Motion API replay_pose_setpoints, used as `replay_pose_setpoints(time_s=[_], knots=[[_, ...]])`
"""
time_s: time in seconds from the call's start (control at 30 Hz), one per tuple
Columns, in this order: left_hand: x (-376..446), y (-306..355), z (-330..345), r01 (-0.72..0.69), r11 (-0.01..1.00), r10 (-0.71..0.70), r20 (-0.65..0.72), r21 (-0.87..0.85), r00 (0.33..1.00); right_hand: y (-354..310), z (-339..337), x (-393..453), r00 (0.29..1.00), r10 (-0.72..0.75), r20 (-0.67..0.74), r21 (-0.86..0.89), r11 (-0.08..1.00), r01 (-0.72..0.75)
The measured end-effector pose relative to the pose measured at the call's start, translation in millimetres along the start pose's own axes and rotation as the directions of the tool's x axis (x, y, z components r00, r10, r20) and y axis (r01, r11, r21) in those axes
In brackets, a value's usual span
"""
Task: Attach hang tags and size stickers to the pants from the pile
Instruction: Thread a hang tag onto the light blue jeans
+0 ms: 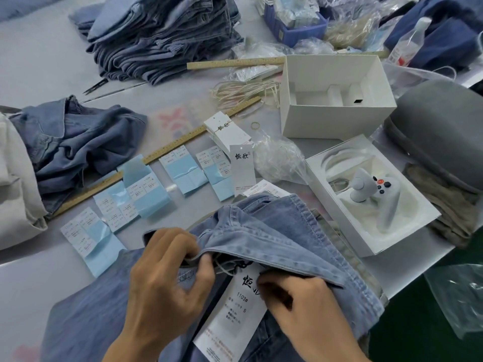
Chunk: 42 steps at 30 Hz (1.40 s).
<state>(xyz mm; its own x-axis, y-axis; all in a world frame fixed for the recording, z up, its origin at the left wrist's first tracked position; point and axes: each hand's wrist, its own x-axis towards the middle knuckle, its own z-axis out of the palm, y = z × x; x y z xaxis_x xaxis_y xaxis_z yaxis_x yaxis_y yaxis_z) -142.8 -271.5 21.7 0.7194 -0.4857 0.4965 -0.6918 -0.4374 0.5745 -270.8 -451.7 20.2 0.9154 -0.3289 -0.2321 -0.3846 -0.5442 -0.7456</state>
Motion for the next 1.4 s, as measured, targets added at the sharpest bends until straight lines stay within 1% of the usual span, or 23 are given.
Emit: replay_pose_setpoints(time_s=[0.07, 0.13, 0.23, 0.3, 0.4, 0.47, 0.5, 0.57, 0.63, 0.7, 0.77, 0.87, 0.93, 1.0, 1.1, 1.17, 1.2, 1.3, 1.33, 1.4], knots=[[-3, -2, -1, 0.0, 1.0, 0.0, 0.005, -0.006, 1.0, -3, 7, -6, 0.994, -0.093, -0.055, 0.008, 0.996, 0.093], [-5, -5, 0, 0.01, 1.0, -0.01, 0.015, -0.026, 1.0, -4, 12, -10, 0.974, -0.196, -0.114, -0.002, 0.98, 0.197], [-10, -9, 4, -0.026, 0.998, 0.027, 0.032, -0.049, 0.999, -8, 13, -11, 0.945, -0.301, -0.127, -0.028, 0.953, 0.3], [-13, -9, 5, -0.1, 0.995, 0.101, 0.049, -0.024, 0.994, -11, 12, -11, 0.935, -0.342, -0.097, -0.016, 0.939, 0.342], [-23, -7, 11, -0.203, 0.979, 0.202, 0.08, 0.003, 0.976, -15, 7, -12, 0.912, -0.409, 0.028, 0.036, 0.912, 0.408], [-32, -4, 16, -0.213, 0.977, 0.209, 0.093, 0.027, 0.973, -17, 2, -13, 0.887, -0.456, 0.066, 0.067, 0.889, 0.452], [-36, -4, 18, -0.208, 0.977, 0.203, 0.092, 0.042, 0.975, -18, 0, -12, 0.884, -0.463, 0.054, 0.078, 0.885, 0.459], [-42, -5, 19, -0.187, 0.979, 0.181, 0.085, 0.076, 0.98, -15, -3, -9, 0.901, -0.433, -0.014, 0.088, 0.897, 0.433], [-42, -7, 18, -0.167, 0.98, 0.157, 0.098, 0.109, 0.983, -10, -4, -4, 0.904, -0.414, -0.111, 0.046, 0.906, 0.421], [-37, -8, 18, -0.14, 0.98, 0.128, 0.091, 0.144, 0.988, -6, -3, 2, 0.883, -0.427, -0.195, 0.017, 0.899, 0.438], [-25, -8, 19, -0.107, 0.98, 0.1, 0.05, 0.166, 0.994, -1, -3, 8, 0.863, -0.419, -0.28, 0.004, 0.899, 0.438], [-4, -5, 27, -0.1, 0.976, 0.105, -0.018, 0.193, 0.994, 5, -8, 19, 0.824, -0.39, -0.41, -0.096, 0.917, 0.386], [10, -1, 35, -0.111, 0.974, 0.121, -0.04, 0.199, 0.992, 9, -12, 27, 0.802, -0.39, -0.452, -0.191, 0.921, 0.34], [23, 3, 44, -0.127, 0.971, 0.14, -0.048, 0.201, 0.989, 12, -12, 35, 0.795, -0.378, -0.474, -0.265, 0.923, 0.28], [38, 10, 55, -0.152, 0.976, 0.16, -0.038, 0.156, 0.986, 16, -10, 45, 0.778, -0.333, -0.533, -0.273, 0.938, 0.214], [45, 14, 60, -0.16, 0.982, 0.162, -0.019, 0.104, 0.987, 19, -13, 51, 0.764, -0.296, -0.574, -0.241, 0.952, 0.188], [49, 16, 61, -0.16, 0.984, 0.161, -0.006, 0.084, 0.987, 20, -15, 53, 0.769, -0.264, -0.583, -0.192, 0.964, 0.185], [60, 15, 59, -0.167, 0.983, 0.163, 0.066, 0.071, 0.985, 19, -18, 57, 0.836, -0.122, -0.535, 0.057, 0.982, 0.179], [64, 13, 58, -0.182, 0.979, 0.174, 0.092, 0.093, 0.981, 19, -18, 58, 0.857, -0.093, -0.507, 0.123, 0.976, 0.178], [75, 3, 52, -0.224, 0.953, 0.198, 0.141, 0.203, 0.97, 17, -16, 59, 0.878, -0.076, -0.474, 0.175, 0.968, 0.178]])
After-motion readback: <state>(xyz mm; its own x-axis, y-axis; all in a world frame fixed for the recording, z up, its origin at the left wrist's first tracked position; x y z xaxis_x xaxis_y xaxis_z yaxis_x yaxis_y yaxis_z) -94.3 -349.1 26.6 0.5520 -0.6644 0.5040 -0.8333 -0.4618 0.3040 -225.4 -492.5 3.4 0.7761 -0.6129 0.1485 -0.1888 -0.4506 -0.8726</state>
